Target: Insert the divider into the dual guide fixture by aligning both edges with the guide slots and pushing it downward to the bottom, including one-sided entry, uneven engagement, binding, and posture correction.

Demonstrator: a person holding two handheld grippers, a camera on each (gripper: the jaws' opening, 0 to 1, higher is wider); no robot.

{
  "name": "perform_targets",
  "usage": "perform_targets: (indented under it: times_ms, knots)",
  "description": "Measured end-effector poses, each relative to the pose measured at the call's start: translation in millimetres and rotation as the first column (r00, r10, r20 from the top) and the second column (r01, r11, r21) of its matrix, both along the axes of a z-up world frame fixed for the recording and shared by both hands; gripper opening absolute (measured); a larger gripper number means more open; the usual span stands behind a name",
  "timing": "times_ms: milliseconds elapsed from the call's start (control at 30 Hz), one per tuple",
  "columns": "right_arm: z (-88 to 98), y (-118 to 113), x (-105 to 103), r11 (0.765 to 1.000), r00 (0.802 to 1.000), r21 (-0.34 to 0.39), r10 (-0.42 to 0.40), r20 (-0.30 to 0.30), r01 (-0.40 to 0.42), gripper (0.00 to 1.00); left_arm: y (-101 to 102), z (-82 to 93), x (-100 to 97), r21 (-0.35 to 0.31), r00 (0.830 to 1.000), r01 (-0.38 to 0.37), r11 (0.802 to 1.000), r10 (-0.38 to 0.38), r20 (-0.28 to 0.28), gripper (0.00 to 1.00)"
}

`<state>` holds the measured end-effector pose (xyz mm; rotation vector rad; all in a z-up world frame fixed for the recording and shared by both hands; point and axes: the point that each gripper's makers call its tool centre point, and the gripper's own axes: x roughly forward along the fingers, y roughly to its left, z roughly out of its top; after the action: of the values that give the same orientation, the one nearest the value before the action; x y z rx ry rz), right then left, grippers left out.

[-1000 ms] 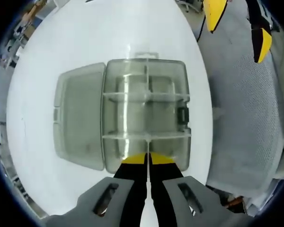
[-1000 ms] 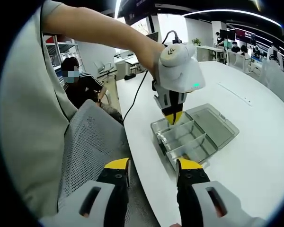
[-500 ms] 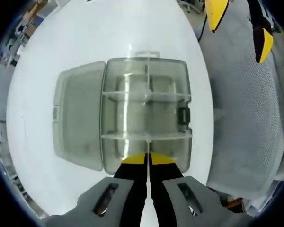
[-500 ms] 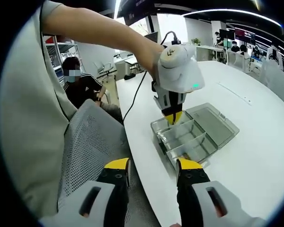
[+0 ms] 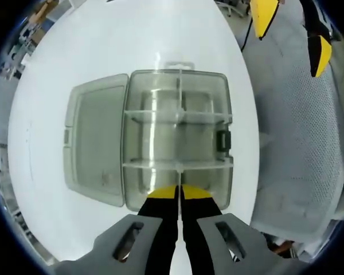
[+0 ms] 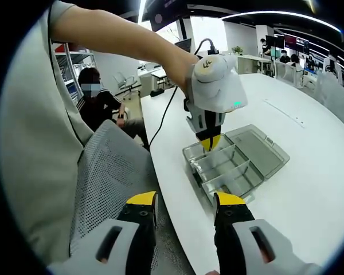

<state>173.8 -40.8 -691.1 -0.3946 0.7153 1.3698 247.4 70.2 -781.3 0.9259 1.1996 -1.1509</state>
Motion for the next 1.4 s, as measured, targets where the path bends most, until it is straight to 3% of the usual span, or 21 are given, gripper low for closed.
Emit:
perform_targets:
  times_ms: [1400]
  knots:
    - [-3.4, -2.9, -2.6, 1.0, 1.0, -0.006, -0.006, -0.009, 0.006, 0.35, 1.8, -8.3, 0.4, -0.015, 0.999, -0.018, 1.0, 0.019, 0.026, 0.0]
